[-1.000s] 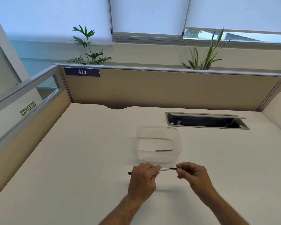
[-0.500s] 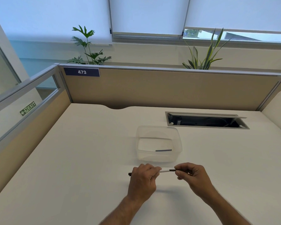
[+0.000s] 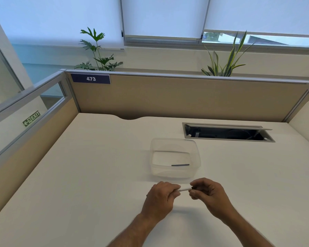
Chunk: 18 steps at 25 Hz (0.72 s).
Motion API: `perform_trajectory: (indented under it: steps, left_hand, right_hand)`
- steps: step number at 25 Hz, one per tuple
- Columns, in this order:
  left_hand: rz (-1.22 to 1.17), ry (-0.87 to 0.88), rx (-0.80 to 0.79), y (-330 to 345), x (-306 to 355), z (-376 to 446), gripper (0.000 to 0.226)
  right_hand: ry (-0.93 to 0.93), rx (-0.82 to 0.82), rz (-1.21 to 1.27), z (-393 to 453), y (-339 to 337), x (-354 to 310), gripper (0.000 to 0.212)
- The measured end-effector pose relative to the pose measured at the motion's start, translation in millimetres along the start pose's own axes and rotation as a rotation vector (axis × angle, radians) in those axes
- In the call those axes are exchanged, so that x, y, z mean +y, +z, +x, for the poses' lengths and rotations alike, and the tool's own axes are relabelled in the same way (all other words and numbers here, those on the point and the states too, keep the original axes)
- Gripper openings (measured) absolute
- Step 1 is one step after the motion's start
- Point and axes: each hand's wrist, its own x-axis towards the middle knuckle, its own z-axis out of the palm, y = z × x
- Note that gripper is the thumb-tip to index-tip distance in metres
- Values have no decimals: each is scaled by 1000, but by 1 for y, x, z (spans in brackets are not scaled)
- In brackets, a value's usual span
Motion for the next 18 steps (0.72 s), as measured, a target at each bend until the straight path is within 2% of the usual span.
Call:
perform_trajectory:
  steps: [4,7,12,16,18]
  left_hand:
    - [10,8,-100,-2,-2,1,25]
    - [15,23,-119,-1,-2,0,24]
    - [9,53,-13,-2,1,-1,15]
    - [17,47,51,-3,5,1,17]
    - [23,56,71,-4,7,3,19]
  right_hand:
    - [10,-4,-28,-1,-1,1,19]
    - [-5,-18,-98,-2,-3,1,19]
    - [-15,-60,-207,-3,-5,-1,24]
    - [8,-53,-221,-2,-3,-6,22]
    - [37,-59,-210,-1,-1,-8,32]
